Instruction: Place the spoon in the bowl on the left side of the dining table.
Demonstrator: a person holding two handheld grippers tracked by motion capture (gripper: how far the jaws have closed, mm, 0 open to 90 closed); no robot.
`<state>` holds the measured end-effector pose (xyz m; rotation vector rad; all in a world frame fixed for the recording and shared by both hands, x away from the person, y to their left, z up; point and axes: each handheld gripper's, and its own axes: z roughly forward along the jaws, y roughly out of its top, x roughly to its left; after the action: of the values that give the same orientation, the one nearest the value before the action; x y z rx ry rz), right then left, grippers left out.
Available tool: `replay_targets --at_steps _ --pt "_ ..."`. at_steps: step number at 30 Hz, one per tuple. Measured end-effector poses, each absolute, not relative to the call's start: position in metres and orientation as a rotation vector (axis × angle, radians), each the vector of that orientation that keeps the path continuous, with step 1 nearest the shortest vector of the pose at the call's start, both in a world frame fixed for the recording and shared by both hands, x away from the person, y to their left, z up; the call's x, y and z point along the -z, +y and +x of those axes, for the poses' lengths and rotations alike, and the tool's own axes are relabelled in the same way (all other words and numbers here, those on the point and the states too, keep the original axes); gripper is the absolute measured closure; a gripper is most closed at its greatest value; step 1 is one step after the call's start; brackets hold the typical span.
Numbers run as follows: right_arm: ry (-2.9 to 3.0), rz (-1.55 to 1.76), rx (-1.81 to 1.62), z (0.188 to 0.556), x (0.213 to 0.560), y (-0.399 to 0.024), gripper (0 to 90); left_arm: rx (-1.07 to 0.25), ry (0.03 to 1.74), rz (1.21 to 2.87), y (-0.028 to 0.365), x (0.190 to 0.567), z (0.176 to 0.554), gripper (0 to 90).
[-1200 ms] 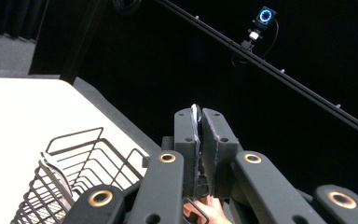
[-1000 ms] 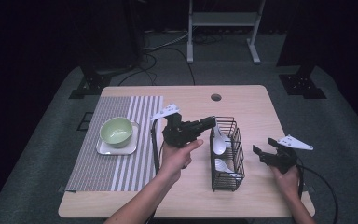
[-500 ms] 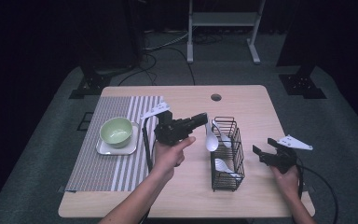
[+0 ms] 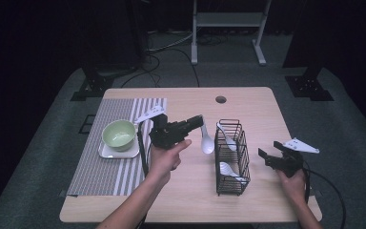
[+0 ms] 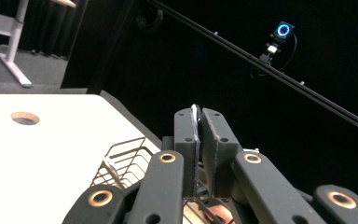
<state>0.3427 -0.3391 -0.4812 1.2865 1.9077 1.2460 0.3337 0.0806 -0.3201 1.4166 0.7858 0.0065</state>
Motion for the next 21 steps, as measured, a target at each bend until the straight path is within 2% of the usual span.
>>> replay_targets --at_steps 21 --pt "1.911 1.292 -1.229 0.343 0.481 -0.338 20.9 0.006 0.867 1.364 0.113 0.334 0.34 85.0"
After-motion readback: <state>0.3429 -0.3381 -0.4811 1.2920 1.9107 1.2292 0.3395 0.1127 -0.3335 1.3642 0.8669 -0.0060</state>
